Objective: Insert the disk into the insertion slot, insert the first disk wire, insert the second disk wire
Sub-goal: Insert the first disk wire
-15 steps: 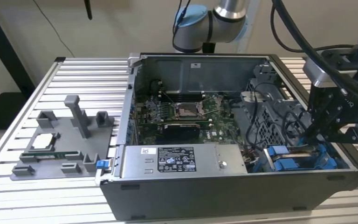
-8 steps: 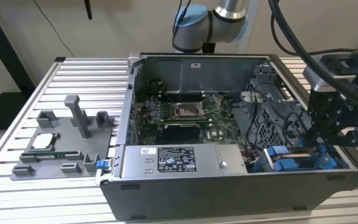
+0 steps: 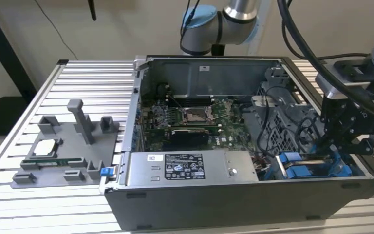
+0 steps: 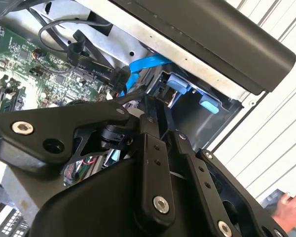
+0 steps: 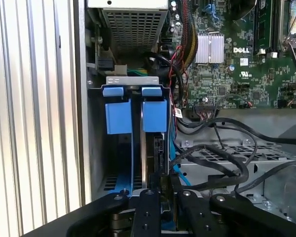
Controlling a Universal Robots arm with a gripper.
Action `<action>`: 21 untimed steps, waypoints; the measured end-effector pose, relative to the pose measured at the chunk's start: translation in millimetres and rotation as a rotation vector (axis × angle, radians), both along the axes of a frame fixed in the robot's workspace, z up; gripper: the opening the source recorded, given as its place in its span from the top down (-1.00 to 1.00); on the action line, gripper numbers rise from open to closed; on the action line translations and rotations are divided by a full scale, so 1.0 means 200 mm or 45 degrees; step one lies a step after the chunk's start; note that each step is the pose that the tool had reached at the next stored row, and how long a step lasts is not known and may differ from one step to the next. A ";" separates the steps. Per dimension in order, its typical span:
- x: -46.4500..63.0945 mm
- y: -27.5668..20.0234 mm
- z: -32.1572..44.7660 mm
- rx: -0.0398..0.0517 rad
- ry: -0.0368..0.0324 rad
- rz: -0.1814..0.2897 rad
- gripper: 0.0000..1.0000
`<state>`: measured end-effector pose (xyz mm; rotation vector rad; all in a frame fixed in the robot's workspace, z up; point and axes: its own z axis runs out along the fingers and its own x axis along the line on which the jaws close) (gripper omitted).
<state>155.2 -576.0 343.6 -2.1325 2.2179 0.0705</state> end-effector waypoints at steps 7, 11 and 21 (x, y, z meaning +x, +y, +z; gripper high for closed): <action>0.00 0.007 -0.007 0.000 -0.0017 -0.001 1.00; 0.00 0.007 -0.012 -0.002 -0.0017 -0.004 1.00; 0.00 0.007 -0.041 -0.003 -0.0017 -0.014 1.00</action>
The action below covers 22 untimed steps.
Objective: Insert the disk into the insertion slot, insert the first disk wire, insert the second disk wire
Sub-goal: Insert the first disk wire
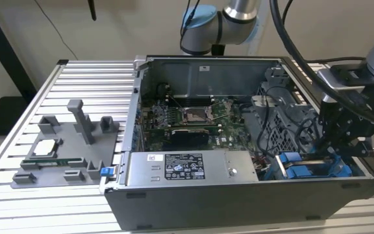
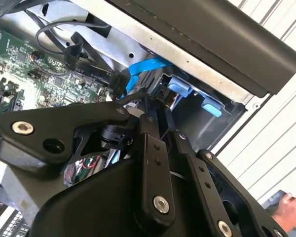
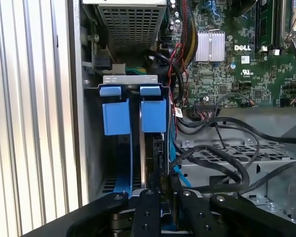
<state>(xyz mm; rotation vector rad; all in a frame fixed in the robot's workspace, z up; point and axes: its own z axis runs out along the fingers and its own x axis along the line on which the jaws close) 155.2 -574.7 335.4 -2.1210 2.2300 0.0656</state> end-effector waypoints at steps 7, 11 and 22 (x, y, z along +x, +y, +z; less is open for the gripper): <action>0.00 0.000 -0.014 0.000 0.0000 -0.001 -1.00; 0.00 0.000 0.048 0.000 -0.0001 -0.001 -1.00; 0.00 0.008 0.144 0.000 -0.0001 -0.001 -1.00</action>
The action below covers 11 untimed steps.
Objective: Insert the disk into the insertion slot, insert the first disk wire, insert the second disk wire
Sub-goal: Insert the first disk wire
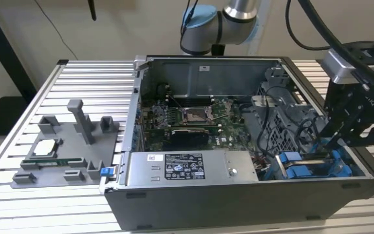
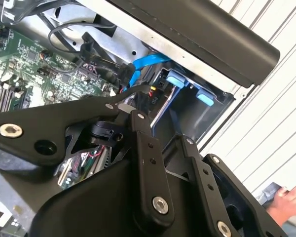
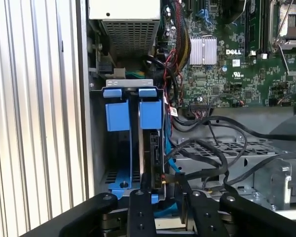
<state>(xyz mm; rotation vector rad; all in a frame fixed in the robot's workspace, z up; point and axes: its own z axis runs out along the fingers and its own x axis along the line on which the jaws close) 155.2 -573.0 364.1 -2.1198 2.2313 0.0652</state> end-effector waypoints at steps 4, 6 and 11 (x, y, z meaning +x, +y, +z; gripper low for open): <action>0.00 0.001 0.019 0.000 0.0000 0.000 -1.00; 0.00 0.001 0.029 0.000 0.0000 0.000 -1.00; 0.00 0.002 0.047 0.000 0.0000 0.000 -1.00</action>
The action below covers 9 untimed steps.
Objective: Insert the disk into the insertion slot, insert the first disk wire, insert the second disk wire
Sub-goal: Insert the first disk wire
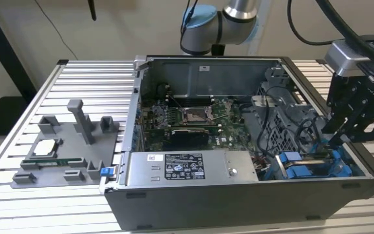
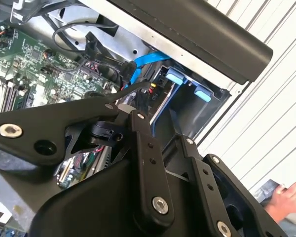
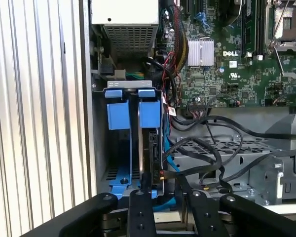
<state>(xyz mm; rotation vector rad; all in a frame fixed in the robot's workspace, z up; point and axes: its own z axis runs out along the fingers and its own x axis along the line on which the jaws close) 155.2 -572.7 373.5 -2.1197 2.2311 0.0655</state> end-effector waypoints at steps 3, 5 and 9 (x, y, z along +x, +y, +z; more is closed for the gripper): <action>0.00 0.000 0.001 0.000 0.0001 0.000 -1.00; 0.00 0.000 0.002 0.000 0.0021 0.000 -1.00; 0.00 0.000 0.002 0.000 0.0024 0.000 -1.00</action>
